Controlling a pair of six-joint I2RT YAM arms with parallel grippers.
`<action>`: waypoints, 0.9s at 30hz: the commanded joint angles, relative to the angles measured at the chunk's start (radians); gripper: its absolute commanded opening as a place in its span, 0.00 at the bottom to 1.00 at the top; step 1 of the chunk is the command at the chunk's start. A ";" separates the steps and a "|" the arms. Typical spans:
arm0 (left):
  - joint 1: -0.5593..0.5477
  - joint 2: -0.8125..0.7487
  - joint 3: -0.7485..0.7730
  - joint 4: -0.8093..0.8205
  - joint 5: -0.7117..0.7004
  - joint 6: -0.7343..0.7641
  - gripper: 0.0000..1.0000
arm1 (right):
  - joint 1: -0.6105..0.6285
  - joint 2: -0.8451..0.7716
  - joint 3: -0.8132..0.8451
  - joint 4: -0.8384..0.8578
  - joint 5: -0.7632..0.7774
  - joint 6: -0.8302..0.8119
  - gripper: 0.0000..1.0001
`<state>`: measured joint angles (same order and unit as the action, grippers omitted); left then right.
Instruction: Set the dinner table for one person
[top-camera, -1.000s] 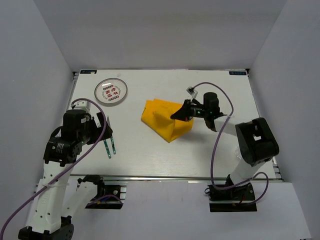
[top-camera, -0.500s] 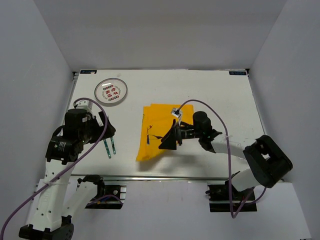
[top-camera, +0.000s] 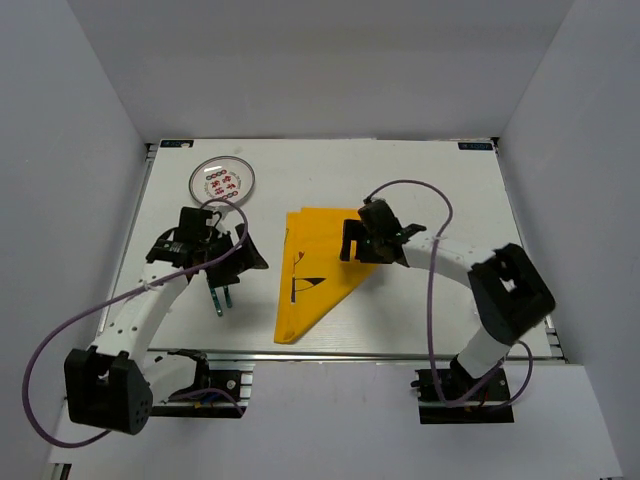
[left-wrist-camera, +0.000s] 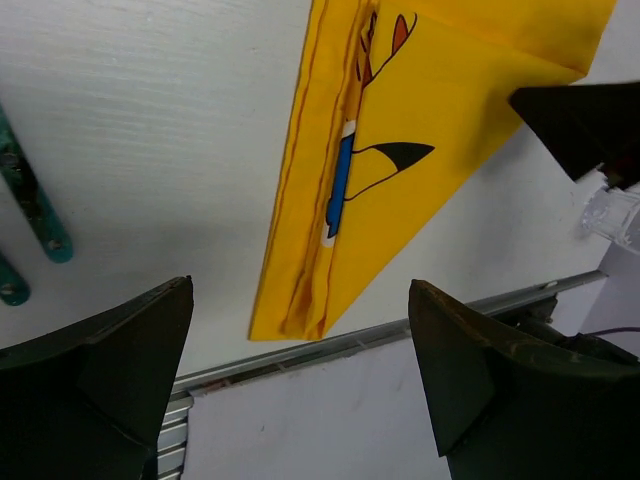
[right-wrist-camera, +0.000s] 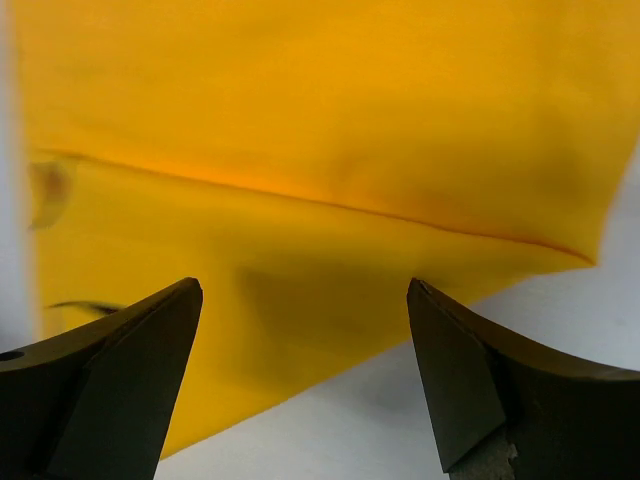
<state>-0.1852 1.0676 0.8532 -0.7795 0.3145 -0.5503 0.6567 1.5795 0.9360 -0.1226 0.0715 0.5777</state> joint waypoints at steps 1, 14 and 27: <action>-0.002 0.032 0.010 0.117 0.115 -0.042 0.98 | -0.014 0.175 0.113 -0.235 0.203 -0.013 0.89; -0.002 -0.144 -0.045 0.121 0.098 0.110 0.98 | -0.204 0.648 0.893 -0.577 0.398 -0.315 0.89; 0.003 -0.238 -0.066 0.138 0.047 0.081 0.98 | 0.050 0.643 0.962 -0.441 0.248 -0.325 0.87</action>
<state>-0.1791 0.8330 0.7818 -0.6498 0.3862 -0.4671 0.6941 2.1788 1.8835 -0.5671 0.3229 0.2291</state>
